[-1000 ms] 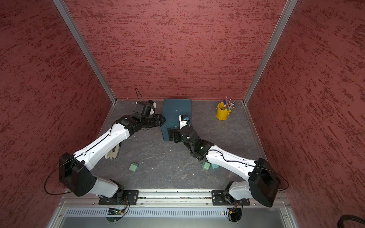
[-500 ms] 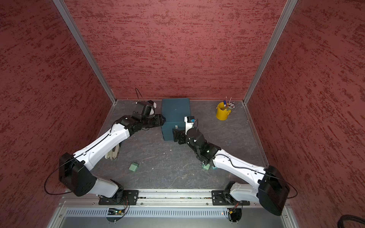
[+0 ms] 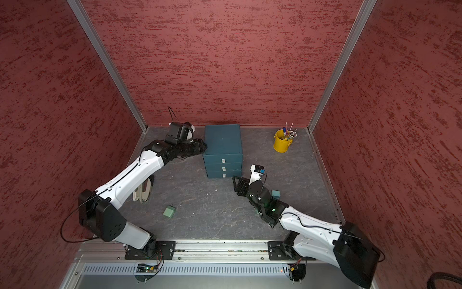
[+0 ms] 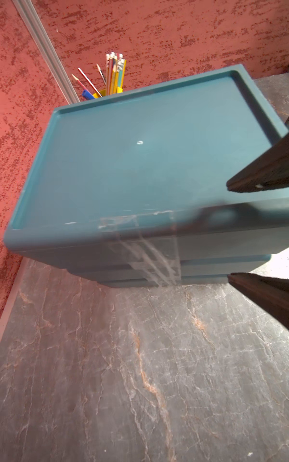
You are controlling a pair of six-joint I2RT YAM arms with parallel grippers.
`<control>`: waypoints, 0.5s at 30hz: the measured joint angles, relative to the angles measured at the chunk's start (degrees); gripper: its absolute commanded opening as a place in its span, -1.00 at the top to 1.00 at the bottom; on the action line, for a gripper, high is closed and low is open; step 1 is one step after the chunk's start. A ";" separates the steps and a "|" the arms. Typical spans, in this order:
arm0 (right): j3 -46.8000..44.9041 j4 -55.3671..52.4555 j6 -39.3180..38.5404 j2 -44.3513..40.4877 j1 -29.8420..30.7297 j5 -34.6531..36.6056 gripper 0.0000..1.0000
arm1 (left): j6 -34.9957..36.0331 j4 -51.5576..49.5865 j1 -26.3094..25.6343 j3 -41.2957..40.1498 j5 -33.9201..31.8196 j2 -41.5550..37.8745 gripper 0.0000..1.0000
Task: Place the plugs into the drawer by color
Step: Open the drawer in the storage box.
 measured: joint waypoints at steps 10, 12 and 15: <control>2.84 18.29 3.32 18.88 -1.42 -6.91 -0.02 | 0.28 -0.13 1.70 1.18 2.47 2.25 -0.09; 3.85 20.81 3.91 21.66 -1.42 -7.96 -0.02 | 0.42 -0.07 2.25 1.33 3.37 2.89 -0.08; 5.22 23.91 4.85 24.72 -1.42 -8.44 -0.02 | 0.48 0.00 2.47 1.60 3.74 3.17 -0.08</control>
